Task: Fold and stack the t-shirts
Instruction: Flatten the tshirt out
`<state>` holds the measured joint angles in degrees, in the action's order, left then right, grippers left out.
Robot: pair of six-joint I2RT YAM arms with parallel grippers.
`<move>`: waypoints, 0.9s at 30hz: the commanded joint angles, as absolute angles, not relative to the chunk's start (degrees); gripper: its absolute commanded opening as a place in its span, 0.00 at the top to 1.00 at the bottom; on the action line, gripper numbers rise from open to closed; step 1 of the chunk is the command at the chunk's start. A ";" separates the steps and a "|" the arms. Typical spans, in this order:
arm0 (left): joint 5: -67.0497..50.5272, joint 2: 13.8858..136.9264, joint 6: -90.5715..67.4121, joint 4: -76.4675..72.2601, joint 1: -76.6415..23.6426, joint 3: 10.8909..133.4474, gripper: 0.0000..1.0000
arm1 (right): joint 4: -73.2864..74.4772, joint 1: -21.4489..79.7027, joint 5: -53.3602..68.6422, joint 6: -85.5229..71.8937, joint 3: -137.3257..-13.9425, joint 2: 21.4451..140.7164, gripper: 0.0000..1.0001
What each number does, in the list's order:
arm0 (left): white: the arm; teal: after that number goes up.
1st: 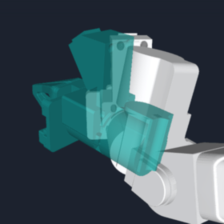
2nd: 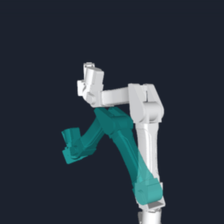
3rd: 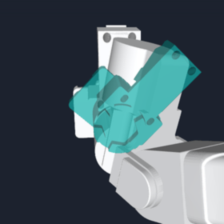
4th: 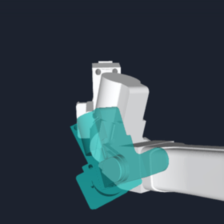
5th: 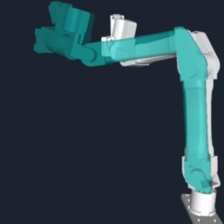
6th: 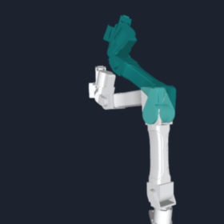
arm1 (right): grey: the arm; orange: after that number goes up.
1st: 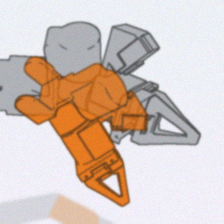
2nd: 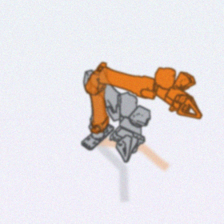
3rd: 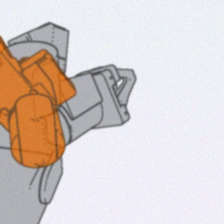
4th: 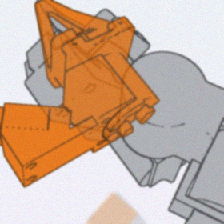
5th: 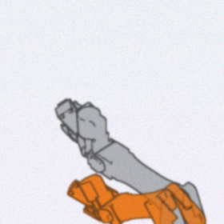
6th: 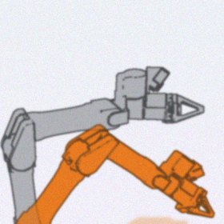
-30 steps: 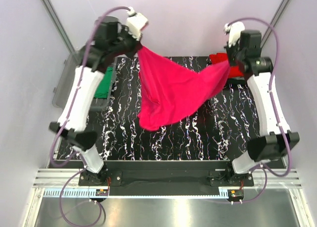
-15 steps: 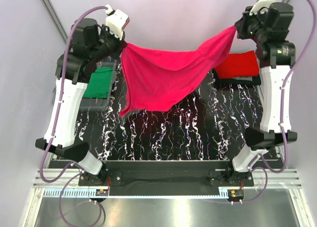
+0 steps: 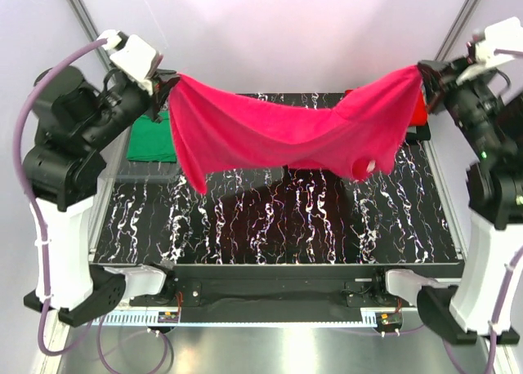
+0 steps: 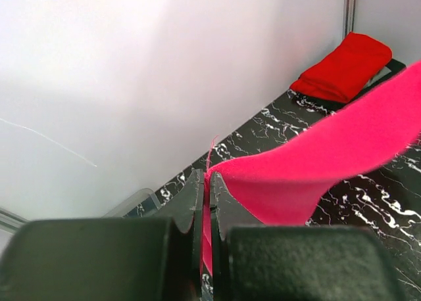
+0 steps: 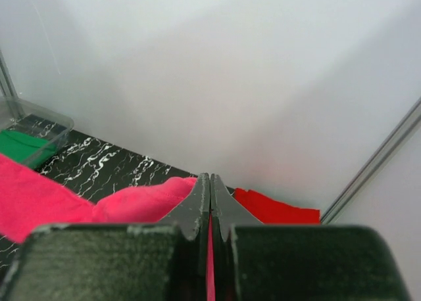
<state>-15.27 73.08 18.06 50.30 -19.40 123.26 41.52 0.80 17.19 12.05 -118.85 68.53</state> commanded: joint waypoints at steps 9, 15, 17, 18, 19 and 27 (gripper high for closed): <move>-16.79 70.66 17.58 46.58 -16.35 127.26 1.00 | 34.54 0.97 10.64 15.73 -120.66 64.68 1.00; -18.19 72.51 17.05 45.27 -15.12 134.38 1.00 | 34.10 0.97 7.56 17.57 -136.64 69.96 1.00; -18.98 72.42 17.14 45.00 -14.94 135.61 1.00 | 34.10 0.97 7.21 17.93 -139.29 71.01 1.00; -19.25 72.33 17.05 44.91 -14.77 135.70 1.00 | 34.19 1.05 6.86 17.93 -140.52 71.28 1.00; -19.51 71.99 17.05 44.83 -14.68 135.79 1.00 | 34.19 0.97 6.77 17.93 -142.02 71.28 1.00; -21.36 69.18 16.17 44.82 -12.83 134.21 1.00 | 34.19 0.97 5.71 19.60 -139.40 67.86 1.00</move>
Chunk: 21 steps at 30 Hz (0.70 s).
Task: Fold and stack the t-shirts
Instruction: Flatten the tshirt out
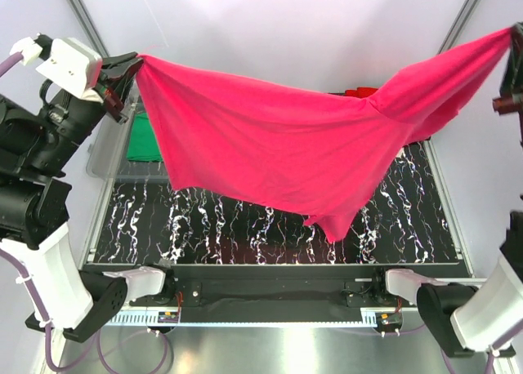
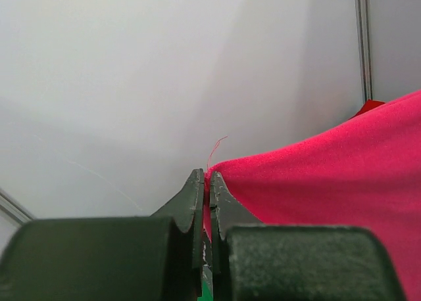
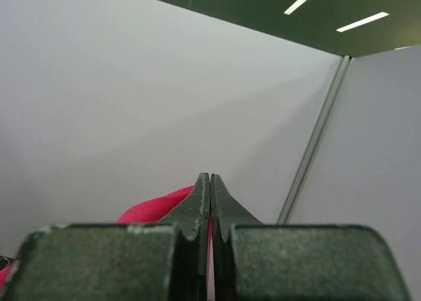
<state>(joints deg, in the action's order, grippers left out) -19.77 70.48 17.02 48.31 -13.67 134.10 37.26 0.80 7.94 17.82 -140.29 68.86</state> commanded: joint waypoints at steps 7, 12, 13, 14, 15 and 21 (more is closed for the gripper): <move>-24.43 65.13 14.50 44.82 -10.90 130.61 1.00 | 34.19 0.97 6.94 19.16 -136.59 62.67 1.00; -26.72 62.93 12.92 44.39 -8.62 128.85 1.00 | 34.28 0.97 7.73 18.46 -135.61 60.82 1.00; -26.81 63.02 12.75 44.21 -8.27 128.93 1.00 | 34.28 1.05 7.91 18.28 -135.96 60.99 1.00; -26.72 63.10 12.57 43.95 -7.83 129.11 1.00 | 34.36 1.05 8.08 18.19 -136.40 61.34 1.00; -26.72 63.54 12.74 43.77 -7.74 129.29 1.00 | 34.37 1.05 8.43 18.28 -137.10 61.70 1.00; -23.29 66.70 14.23 44.12 -7.65 127.45 1.00 | 34.19 0.97 9.93 19.86 -135.19 66.08 1.00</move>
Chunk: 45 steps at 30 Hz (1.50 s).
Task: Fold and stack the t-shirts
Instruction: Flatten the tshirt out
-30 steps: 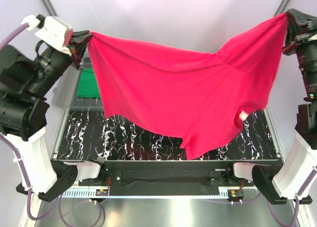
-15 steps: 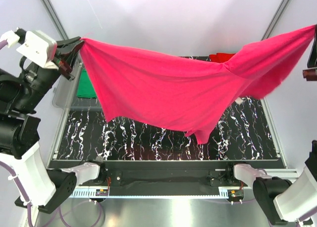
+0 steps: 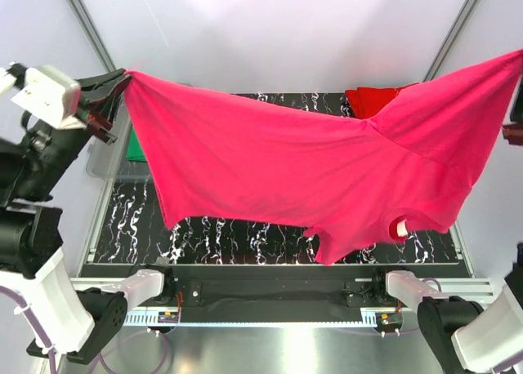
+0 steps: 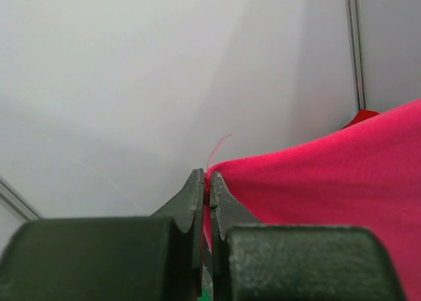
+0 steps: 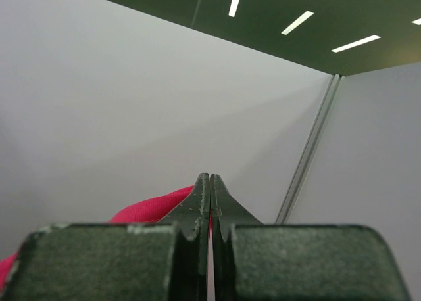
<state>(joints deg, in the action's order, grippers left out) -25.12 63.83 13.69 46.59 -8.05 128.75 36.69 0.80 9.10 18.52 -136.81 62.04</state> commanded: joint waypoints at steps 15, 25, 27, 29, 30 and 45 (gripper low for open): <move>-19.07 81.99 19.86 39.47 -7.56 102.49 1.00 | 18.64 0.97 15.38 26.36 -102.75 82.31 1.00; -15.48 108.70 18.37 31.91 -7.65 107.66 1.00 | 16.61 2.46 16.44 31.64 -111.52 111.60 1.00; -13.72 113.98 18.37 31.55 -7.65 111.51 1.00 | 16.61 2.72 15.04 32.69 -115.39 117.64 1.00; -11.08 118.27 19.33 31.29 -7.65 113.90 1.00 | 16.52 2.72 12.84 32.78 -120.38 121.53 1.00; -10.20 119.43 19.68 31.20 -7.56 115.73 1.00 | 16.61 2.72 12.31 32.78 -122.24 125.21 1.00; -4.84 128.84 22.32 26.99 -6.68 122.25 1.00 | 18.98 4.48 6.07 29.36 -144.22 144.66 1.00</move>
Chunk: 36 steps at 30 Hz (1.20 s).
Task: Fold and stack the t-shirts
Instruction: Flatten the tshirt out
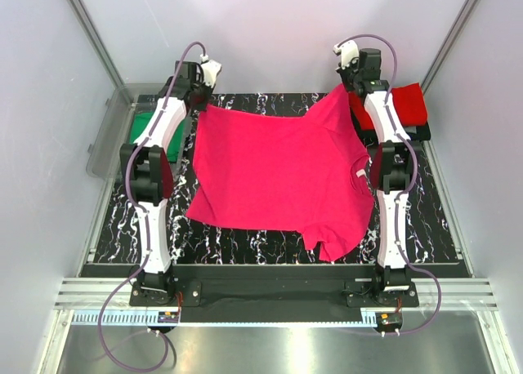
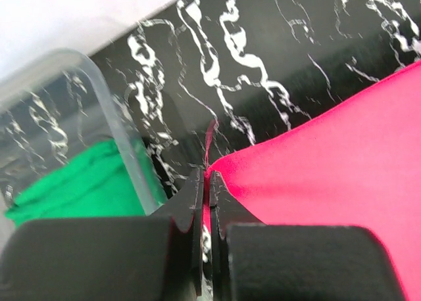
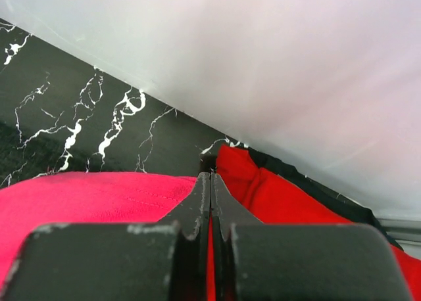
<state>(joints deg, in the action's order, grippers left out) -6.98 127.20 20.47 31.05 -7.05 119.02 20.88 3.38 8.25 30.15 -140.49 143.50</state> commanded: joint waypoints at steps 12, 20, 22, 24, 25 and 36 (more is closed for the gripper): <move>-7.02 127.81 20.84 27.24 -6.68 127.00 1.00 | 18.98 4.48 2.37 23.91 -149.24 140.64 1.00; -15.73 101.81 19.95 32.34 -9.93 111.94 1.00 | 21.00 4.48 5.27 18.64 -133.99 113.26 1.00; -17.22 92.96 19.95 33.13 -11.68 106.38 1.00 | 22.32 4.48 6.59 16.97 -127.48 107.52 1.00; -17.31 87.39 19.43 33.57 -12.48 99.43 1.00 | 23.46 4.57 7.81 15.91 -121.93 98.47 1.00; -17.23 82.49 19.16 33.66 -13.00 97.40 1.00 | 23.90 4.74 8.43 15.47 -119.21 95.48 1.00; -17.76 58.63 21.18 38.93 -13.10 91.31 1.00 | 34.36 6.59 9.06 18.28 -100.63 59.16 1.00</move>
<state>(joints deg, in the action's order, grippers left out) -16.34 62.54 19.94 38.79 -13.30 89.82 29.93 6.50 8.97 17.63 -100.31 61.67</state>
